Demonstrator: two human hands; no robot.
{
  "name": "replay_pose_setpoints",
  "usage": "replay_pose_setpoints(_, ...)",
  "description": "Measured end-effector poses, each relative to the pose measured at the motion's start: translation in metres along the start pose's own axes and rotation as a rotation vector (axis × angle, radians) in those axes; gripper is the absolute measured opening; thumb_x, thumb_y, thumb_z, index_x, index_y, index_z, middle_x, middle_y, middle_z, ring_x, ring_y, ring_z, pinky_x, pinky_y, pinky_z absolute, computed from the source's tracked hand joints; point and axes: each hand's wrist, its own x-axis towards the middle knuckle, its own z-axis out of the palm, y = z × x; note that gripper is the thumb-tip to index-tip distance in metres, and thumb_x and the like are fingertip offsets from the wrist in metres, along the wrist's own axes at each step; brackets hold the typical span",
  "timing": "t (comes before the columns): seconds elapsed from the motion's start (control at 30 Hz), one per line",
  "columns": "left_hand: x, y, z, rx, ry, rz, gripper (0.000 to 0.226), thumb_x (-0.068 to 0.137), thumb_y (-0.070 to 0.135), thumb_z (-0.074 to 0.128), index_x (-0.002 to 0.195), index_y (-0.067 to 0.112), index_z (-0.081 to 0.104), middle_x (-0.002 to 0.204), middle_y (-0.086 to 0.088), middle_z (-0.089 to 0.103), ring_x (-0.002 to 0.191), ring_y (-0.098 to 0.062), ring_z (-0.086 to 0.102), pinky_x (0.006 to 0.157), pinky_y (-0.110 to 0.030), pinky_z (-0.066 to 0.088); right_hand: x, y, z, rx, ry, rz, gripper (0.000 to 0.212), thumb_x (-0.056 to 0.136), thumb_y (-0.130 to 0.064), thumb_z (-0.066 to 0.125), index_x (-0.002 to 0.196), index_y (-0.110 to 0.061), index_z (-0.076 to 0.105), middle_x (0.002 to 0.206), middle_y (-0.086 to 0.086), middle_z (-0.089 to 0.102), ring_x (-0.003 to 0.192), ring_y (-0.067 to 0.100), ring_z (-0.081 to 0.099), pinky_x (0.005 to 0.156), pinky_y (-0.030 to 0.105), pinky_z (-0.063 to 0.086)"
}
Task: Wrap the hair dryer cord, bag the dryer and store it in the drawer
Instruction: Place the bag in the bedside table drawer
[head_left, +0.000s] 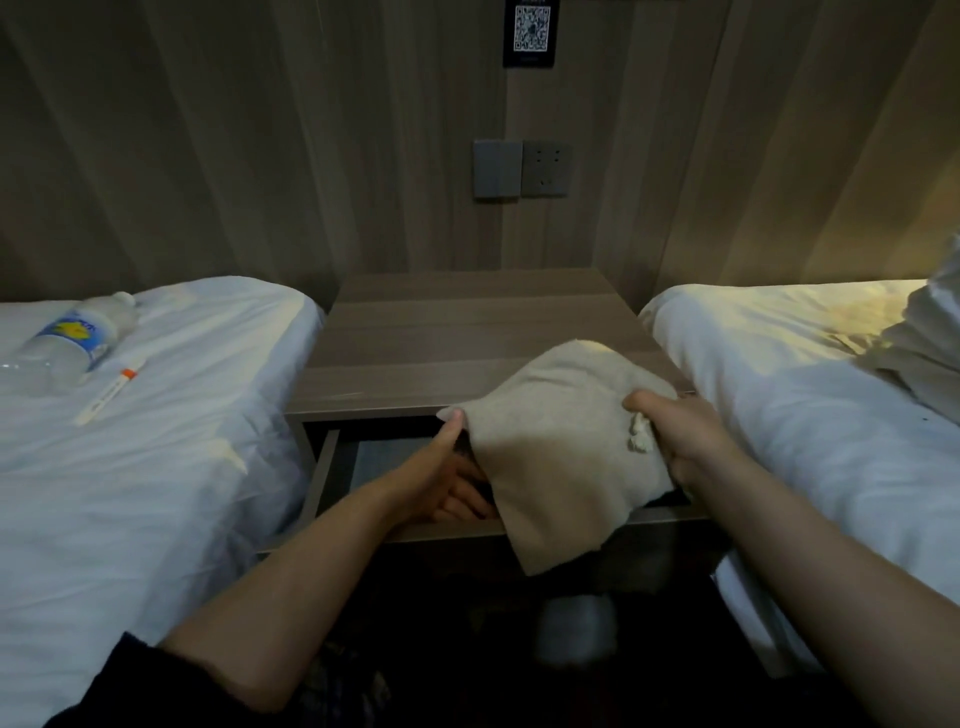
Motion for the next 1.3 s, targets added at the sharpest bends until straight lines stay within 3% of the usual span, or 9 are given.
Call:
replay_pose_setpoints(0.07,0.003,-0.005,0.007,-0.092,-0.084,-0.019,0.094,0.081,0.077,0.006,0.124,0.008,0.052,0.101,-0.013,0.068,0.064,-0.016,0.064,0.053,-0.020,0.044,0.000,0.011,0.000,0.010,-0.003,0.072,0.031,0.075,-0.014,0.067,0.103,-0.004,0.061,0.094,0.011,0.065,0.089,0.030,0.062,0.077,0.042,0.053)
replay_pose_setpoints(0.2,0.009,-0.007,0.025,-0.429,-0.104,-0.025,0.067,0.083,0.059,0.047,0.133,0.014,0.043,0.127,-0.011,0.057,0.105,-0.025,0.060,0.086,-0.033,0.050,-0.002,0.021,0.001,0.034,-0.035,0.126,0.009,0.079,-0.012,0.065,0.082,-0.009,0.057,0.088,0.010,0.063,0.084,0.028,0.061,0.082,0.045,0.052)
replay_pose_setpoints(0.3,0.019,-0.003,0.040,-0.557,0.006,-0.028,0.057,0.083,0.043,0.061,0.132,0.017,0.047,0.127,-0.007,0.058,0.112,-0.025,0.057,0.094,-0.038,0.048,-0.004,0.026,0.007,0.020,-0.043,0.143,0.023,0.078,-0.012,0.066,0.098,-0.004,0.058,0.092,0.013,0.064,0.085,0.030,0.062,0.081,0.045,0.052)
replay_pose_setpoints(0.47,0.027,0.006,0.039,-0.537,0.129,-0.081,0.057,0.081,0.039,0.066,0.130,0.017,0.047,0.132,-0.009,0.053,0.122,-0.029,0.049,0.103,-0.046,0.041,-0.005,0.029,0.011,-0.041,-0.046,0.197,0.036,0.074,-0.015,0.069,0.105,-0.001,0.057,0.092,0.014,0.062,0.087,0.032,0.061,0.084,0.047,0.053)
replay_pose_setpoints(0.57,0.028,0.009,0.032,-0.503,0.138,-0.100,0.059,0.080,0.038,0.067,0.131,0.016,0.047,0.134,-0.010,0.052,0.123,-0.029,0.049,0.097,-0.043,0.043,-0.004,0.034,0.014,-0.127,-0.033,0.155,0.031,0.077,-0.015,0.067,0.102,-0.002,0.055,0.081,0.007,0.056,0.074,0.024,0.054,0.075,0.038,0.048)
replay_pose_setpoints(0.7,0.033,0.007,0.023,-0.410,0.165,-0.126,0.062,0.079,0.043,0.067,0.132,0.016,0.048,0.134,-0.009,0.053,0.119,-0.027,0.050,0.099,-0.040,0.041,-0.002,0.043,0.022,-0.289,-0.082,0.105,0.046,0.080,-0.016,0.064,0.119,0.006,0.053,0.096,0.012,0.060,0.070,0.018,0.052,0.057,0.027,0.042)
replay_pose_setpoints(0.9,0.038,0.002,0.016,-0.357,0.232,-0.107,0.055,0.083,0.043,0.063,0.127,0.012,0.052,0.131,-0.011,0.055,0.118,-0.026,0.052,0.101,-0.037,0.041,0.008,0.038,0.041,-0.702,-0.263,0.160,0.060,0.091,-0.035,0.049,0.139,-0.003,0.034,0.141,0.019,0.044,0.125,0.033,0.045,0.093,0.038,0.041)
replay_pose_setpoints(1.13,0.052,-0.007,0.015,-0.289,0.280,-0.127,0.062,0.079,0.050,0.065,0.128,0.016,0.050,0.133,-0.008,0.053,0.125,-0.026,0.047,0.108,-0.040,0.037,0.025,0.043,0.047,-0.949,-0.372,0.162,0.063,0.092,-0.038,0.047,0.142,-0.003,0.028,0.144,0.020,0.039,0.128,0.035,0.041,0.099,0.041,0.039)
replay_pose_setpoints(1.3,0.059,-0.017,0.017,-0.325,0.330,-0.098,0.050,0.088,0.036,0.060,0.130,0.012,0.052,0.129,-0.012,0.057,0.121,-0.029,0.052,0.094,-0.036,0.045,0.032,0.066,0.056,-0.977,-0.387,0.131,0.057,0.094,-0.031,0.046,0.140,-0.001,0.032,0.142,0.019,0.041,0.128,0.032,0.041,0.099,0.034,0.036)
